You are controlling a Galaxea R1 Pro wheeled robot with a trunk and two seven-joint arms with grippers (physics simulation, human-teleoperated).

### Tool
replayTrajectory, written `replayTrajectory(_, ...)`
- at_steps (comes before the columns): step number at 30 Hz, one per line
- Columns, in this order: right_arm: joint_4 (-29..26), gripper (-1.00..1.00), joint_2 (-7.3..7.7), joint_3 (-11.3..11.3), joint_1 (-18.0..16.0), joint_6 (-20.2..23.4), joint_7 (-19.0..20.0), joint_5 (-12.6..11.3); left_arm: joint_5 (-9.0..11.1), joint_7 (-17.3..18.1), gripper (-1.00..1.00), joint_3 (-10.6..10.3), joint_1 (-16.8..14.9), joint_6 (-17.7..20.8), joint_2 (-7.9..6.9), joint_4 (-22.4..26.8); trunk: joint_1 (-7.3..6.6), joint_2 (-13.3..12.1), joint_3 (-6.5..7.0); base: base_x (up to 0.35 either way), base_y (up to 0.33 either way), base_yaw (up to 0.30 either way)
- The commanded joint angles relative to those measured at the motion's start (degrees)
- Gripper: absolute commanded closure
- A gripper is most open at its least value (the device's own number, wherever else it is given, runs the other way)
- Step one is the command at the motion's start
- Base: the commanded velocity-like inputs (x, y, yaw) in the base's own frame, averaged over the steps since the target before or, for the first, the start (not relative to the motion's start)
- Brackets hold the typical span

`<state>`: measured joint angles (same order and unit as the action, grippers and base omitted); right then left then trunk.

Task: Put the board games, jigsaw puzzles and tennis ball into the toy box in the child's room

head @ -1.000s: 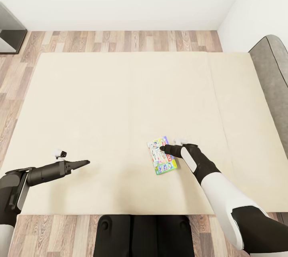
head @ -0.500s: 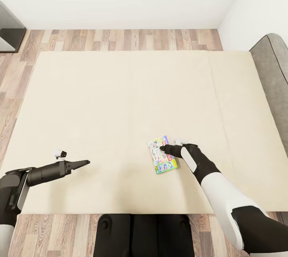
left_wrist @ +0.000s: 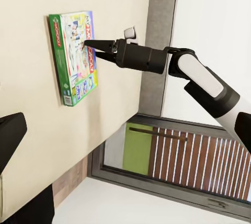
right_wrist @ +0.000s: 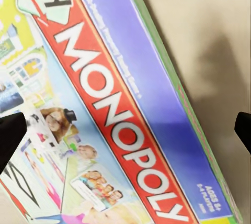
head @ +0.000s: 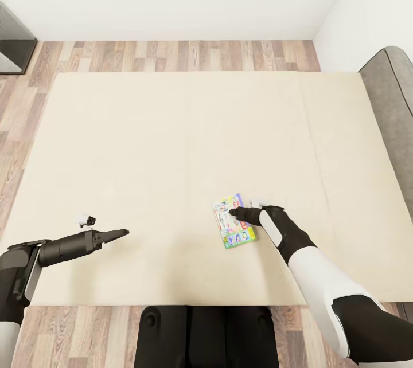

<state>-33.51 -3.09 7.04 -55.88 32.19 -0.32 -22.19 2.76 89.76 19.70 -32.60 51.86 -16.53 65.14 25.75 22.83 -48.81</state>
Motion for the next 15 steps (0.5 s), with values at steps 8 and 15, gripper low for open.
replayTrajectory(8, -0.1, -1.0, 0.01, 0.1, 0.0, 0.2, 0.0, 0.0, 0.0, 0.2, -1.0, 0.0, 0.0, 0.6, 0.01, 0.0, 0.03, 0.1, -0.06, -0.027, 0.103, 0.0)
replayTrajectory(15, -0.1, -1.0, 0.01, 0.2, 0.0, 0.2, 0.0, 0.0, 0.0, 0.2, -1.0, 0.0, 0.0, 0.6, -0.01, 0.0, 0.03, 0.1, -0.06, -0.001, 0.007, 0.0)
